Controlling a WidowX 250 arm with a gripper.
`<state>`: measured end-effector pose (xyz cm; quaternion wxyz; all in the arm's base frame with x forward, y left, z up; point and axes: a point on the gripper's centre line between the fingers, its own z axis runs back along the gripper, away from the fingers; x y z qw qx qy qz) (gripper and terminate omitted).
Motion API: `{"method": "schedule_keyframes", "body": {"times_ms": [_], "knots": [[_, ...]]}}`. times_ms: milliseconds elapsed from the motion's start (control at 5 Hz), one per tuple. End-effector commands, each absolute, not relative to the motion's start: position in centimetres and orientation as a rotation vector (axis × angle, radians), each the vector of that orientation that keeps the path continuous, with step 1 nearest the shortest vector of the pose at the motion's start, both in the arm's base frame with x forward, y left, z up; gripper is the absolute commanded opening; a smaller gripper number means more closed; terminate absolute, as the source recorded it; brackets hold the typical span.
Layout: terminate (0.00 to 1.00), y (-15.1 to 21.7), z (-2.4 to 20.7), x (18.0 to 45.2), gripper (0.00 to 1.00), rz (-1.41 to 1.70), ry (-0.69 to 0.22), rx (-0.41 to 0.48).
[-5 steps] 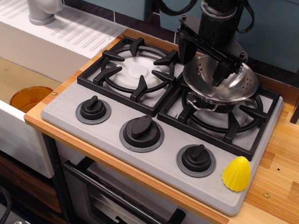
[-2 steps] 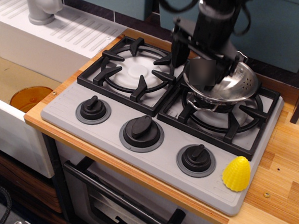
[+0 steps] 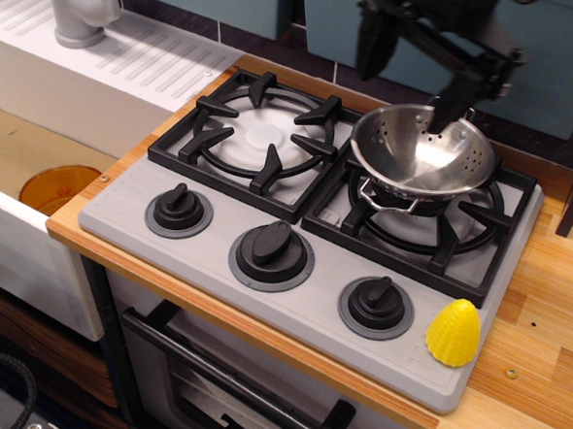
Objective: End effector transition from pot or pan to object
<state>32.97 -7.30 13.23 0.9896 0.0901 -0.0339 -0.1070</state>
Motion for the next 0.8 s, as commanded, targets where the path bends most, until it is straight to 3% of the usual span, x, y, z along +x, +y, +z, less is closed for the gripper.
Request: {"method": "schedule_keyframes", "body": {"times_ms": [0,400,600], "knots": [[0.00,-9.8,14.6,29.8,1.00,-0.154,-0.174,0.138],[0.00,-13.0,10.5,26.8,1.00,-0.120,-0.237,0.142],[0.00,-14.6,9.5,26.0,1.00,-0.101,-0.257,0.147]]}}
